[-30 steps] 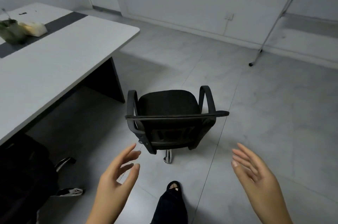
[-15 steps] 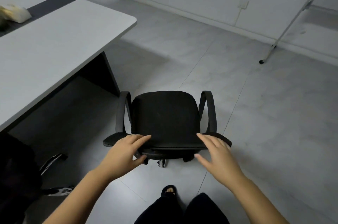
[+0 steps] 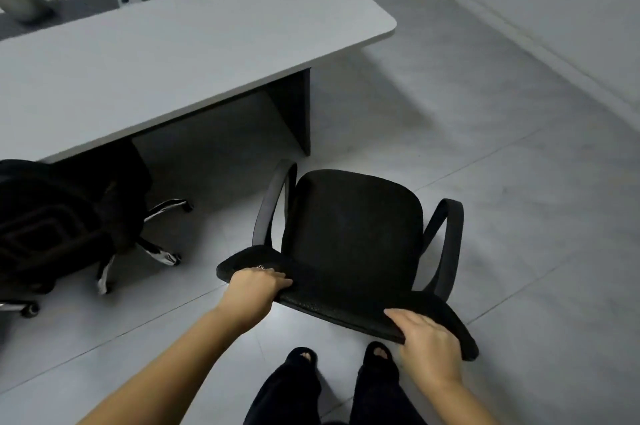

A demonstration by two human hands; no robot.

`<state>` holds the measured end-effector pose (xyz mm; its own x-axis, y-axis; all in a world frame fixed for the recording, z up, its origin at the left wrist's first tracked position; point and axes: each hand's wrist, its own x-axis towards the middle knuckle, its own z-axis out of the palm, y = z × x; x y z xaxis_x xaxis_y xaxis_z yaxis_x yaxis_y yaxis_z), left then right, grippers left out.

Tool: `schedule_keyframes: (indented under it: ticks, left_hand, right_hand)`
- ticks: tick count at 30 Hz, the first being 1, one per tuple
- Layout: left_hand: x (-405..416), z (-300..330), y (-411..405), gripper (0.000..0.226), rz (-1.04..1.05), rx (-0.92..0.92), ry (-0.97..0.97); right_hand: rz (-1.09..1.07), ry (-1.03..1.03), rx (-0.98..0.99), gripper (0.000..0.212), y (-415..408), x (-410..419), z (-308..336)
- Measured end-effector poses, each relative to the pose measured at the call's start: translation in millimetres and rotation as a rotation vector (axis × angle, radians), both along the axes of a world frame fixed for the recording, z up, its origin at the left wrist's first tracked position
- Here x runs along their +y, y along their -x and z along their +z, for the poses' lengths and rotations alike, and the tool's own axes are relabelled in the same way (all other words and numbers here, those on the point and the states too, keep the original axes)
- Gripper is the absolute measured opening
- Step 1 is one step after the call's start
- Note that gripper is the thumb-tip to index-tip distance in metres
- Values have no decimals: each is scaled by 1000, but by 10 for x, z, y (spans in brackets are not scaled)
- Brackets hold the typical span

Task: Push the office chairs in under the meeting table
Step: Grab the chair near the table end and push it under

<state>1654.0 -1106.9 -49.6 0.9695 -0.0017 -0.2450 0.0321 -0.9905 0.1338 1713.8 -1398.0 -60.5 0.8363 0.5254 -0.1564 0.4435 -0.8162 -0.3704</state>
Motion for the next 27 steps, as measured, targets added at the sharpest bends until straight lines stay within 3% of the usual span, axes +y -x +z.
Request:
schedule_keyframes:
  ticks: [14, 20, 27]
  left_hand:
    - [-387, 57, -62, 58, 412, 14, 31]
    - [66, 37, -44, 49, 627, -39, 8]
    - [1014, 151, -111, 36, 650, -41, -5]
  right_hand:
    - [464, -94, -67, 66, -1383, 252, -29]
    - [586, -111, -84, 62, -1629, 946, -40]
    - [610, -143, -98, 56, -1658, 1916, -86]
